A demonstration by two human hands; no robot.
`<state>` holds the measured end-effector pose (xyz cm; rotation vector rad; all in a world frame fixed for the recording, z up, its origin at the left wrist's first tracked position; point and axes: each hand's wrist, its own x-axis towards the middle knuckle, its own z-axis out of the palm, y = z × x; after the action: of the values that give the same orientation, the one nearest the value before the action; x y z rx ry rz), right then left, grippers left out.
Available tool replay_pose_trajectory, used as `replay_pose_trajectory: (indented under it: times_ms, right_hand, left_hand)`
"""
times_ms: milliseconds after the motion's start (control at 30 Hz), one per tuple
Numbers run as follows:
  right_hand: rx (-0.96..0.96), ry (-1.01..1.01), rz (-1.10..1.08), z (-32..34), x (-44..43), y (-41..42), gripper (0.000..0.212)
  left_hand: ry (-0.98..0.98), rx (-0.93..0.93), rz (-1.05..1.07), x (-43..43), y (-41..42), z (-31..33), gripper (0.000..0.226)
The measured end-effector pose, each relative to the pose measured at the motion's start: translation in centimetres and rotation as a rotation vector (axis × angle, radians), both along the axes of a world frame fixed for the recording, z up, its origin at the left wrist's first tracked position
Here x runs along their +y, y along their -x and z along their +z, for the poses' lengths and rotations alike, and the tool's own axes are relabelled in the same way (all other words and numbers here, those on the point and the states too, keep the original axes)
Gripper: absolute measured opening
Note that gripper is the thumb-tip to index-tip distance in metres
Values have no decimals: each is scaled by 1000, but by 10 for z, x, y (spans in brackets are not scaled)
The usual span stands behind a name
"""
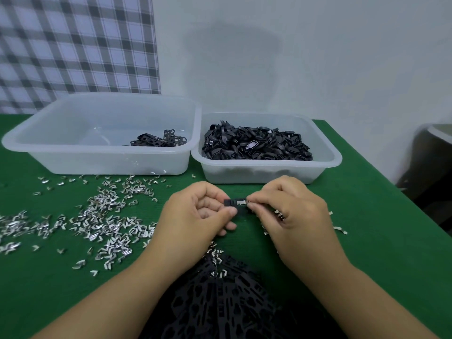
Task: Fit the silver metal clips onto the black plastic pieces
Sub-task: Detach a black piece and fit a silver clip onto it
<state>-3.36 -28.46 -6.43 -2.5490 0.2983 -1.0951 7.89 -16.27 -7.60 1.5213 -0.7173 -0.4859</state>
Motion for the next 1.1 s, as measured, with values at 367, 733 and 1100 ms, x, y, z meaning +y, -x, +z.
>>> replay_pose_trajectory:
  times_ms: [367,733,1100]
  right_hand:
    - [3,23,-9,-1,3,-2,6]
    - [-24,5,6,-2,3,-3,7]
    - [46,-161,70,2,4,-4,11]
  left_hand:
    - [18,52,-6,0,3,4,17]
    - [-7,53,-39,1,2,6,10]
    - [-25,-11,-60,1,3,6,12]
